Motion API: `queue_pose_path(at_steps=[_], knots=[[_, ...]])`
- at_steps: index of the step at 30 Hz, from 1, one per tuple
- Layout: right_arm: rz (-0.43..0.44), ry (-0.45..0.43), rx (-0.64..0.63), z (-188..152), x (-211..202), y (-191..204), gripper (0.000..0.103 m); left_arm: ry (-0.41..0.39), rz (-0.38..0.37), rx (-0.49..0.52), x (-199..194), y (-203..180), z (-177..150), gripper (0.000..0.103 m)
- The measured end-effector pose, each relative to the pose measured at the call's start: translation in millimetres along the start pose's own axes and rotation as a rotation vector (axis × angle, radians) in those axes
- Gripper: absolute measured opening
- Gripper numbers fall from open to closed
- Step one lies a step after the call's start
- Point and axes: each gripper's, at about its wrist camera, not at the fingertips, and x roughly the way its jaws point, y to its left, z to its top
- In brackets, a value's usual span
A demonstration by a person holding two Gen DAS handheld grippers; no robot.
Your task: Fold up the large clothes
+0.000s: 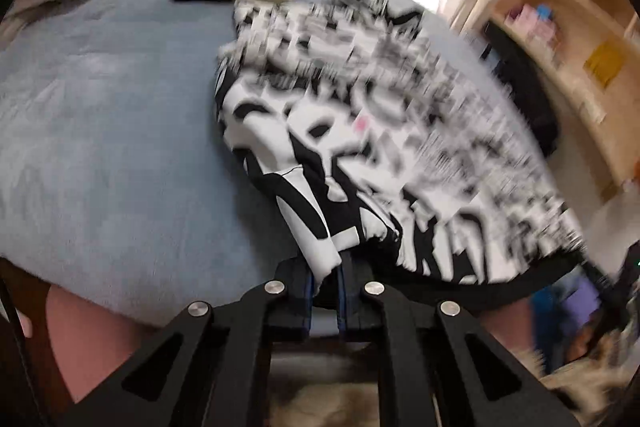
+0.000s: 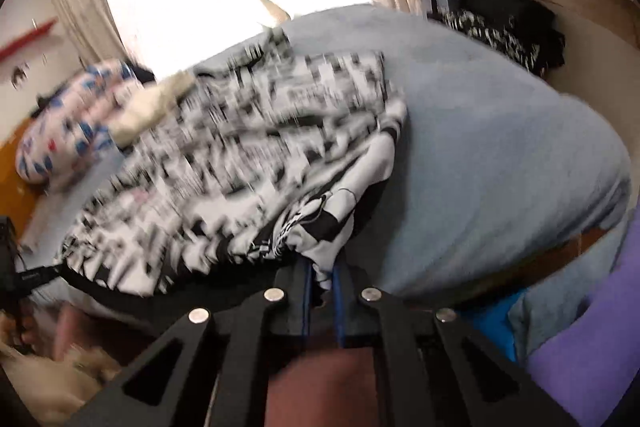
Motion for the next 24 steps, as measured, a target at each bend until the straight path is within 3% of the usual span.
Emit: queue_pose_path(at_steps=[6,11,19,24], knots=[[0.103,-0.107,0.070,69.3,-4.6,11.4,0.007,-0.054,-0.140,-0.132,-14.8,-1.1,61.3,0.006],[0.125,-0.127,0.096,136.6,24.9,20.9,0.007,-0.091,-0.186,-0.167,-3.6,-9.9,126.2,0.006],[0.063,-0.051,0.157,241.1,129.4,26.6,0.006,-0.093,-0.124,-0.181,57.8,-19.9,241.6,0.006],[-0.013,-0.014,0.186,283.5,204.1,26.1,0.006,-0.074,-0.030,-0.202,125.4,-9.1,302.6,0.004]])
